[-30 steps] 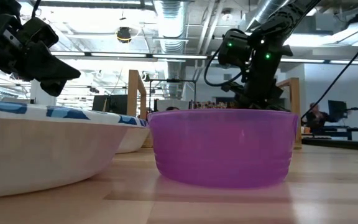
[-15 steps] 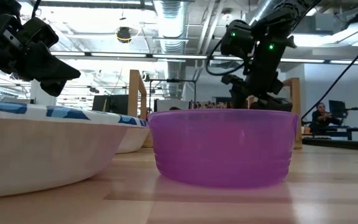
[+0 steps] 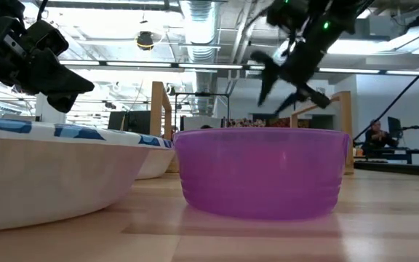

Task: Place and stack bowls onto a shelf
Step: Stack the yellow transparent bowl on top of the orange transparent bowl on the shelf

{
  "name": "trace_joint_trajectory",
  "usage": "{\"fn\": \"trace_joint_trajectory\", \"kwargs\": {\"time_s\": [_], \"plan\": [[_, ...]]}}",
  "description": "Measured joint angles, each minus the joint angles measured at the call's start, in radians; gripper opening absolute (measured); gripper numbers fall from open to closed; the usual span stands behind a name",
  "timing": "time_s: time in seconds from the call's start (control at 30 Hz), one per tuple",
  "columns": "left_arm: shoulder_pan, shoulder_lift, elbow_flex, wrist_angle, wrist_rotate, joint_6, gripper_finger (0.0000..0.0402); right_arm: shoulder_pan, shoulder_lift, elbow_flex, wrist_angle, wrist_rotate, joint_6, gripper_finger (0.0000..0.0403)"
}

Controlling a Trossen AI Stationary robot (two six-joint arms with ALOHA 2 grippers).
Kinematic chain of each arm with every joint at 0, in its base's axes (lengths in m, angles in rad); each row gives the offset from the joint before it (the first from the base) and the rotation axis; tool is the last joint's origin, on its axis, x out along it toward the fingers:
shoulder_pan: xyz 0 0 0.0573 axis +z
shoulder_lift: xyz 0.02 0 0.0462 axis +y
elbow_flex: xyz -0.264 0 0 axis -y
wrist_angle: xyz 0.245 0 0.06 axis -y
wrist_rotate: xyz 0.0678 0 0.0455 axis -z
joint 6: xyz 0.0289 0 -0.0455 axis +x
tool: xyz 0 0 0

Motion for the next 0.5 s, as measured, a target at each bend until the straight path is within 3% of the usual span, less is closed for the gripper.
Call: {"fn": "trace_joint_trajectory", "kwargs": {"time_s": [0.3,0.5], "plan": [[0.0,0.0,0.0,0.0,0.0,0.0,0.0,0.022,-0.102,0.0,0.133,-0.301,-0.438,0.0207],[0.0,0.0,0.0,0.0,0.0,0.0,0.0,0.075,-0.147,0.0,0.146,-0.417,-0.677,0.0207]]}}
